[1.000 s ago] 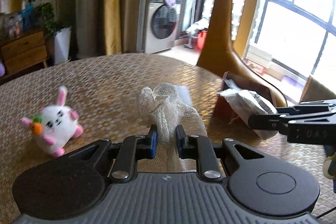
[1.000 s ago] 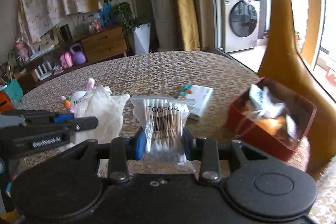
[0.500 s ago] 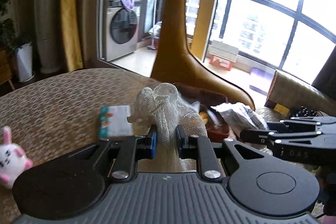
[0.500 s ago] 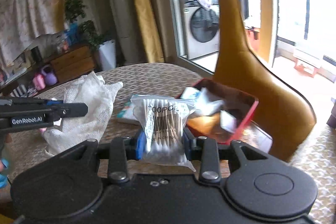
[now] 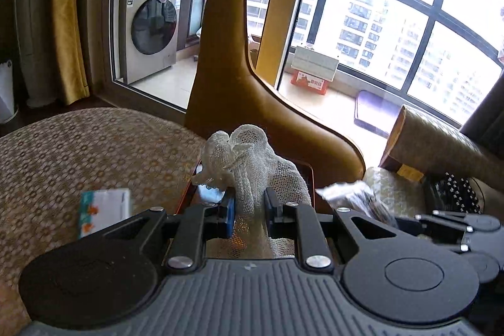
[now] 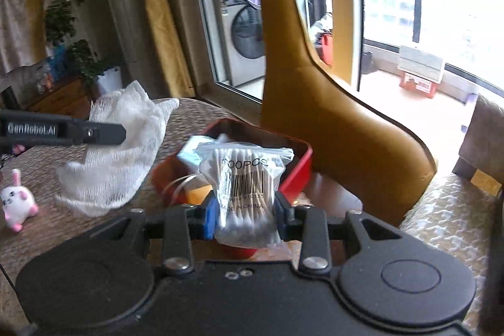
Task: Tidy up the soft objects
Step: 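Carry the mesh cloth and cotton-swab pack with both tools into the orange-red box, then open both tools to drop the cloth and cotton-swab pack into the box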
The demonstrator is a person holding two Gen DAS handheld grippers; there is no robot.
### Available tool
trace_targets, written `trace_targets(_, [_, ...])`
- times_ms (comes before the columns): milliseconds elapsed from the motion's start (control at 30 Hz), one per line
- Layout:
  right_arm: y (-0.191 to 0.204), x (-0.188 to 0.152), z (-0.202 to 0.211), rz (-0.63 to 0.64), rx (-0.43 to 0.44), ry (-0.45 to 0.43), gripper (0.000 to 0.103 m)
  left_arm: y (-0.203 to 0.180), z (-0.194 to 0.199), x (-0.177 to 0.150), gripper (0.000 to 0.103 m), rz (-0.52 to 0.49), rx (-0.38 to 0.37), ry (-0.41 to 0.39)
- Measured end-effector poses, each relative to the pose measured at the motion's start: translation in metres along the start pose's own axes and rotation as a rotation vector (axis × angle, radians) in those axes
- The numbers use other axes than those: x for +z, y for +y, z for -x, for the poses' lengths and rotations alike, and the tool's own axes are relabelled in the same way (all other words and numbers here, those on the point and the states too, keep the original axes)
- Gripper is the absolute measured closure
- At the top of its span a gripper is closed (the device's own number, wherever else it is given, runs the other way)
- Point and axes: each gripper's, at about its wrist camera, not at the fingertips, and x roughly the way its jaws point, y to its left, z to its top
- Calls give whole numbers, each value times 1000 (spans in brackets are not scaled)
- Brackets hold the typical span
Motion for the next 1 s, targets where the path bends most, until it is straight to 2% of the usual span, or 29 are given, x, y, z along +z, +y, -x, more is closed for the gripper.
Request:
trace_targets(167, [-8,5,-22,-15,-21,18,68,2,-39,19,85,42,-42,20])
trace_targets(533, [1,11,-73,23,-46,61,68,7,-115,23,85,44,-32,77])
trace_targets(767, [3,12,-106,46,-73,94,67,14,-143,18,85,48,-12,124])
trace_targets(1000, [15,16,-123,130,-112,97,66,23,-152,8,85,45,-1,152])
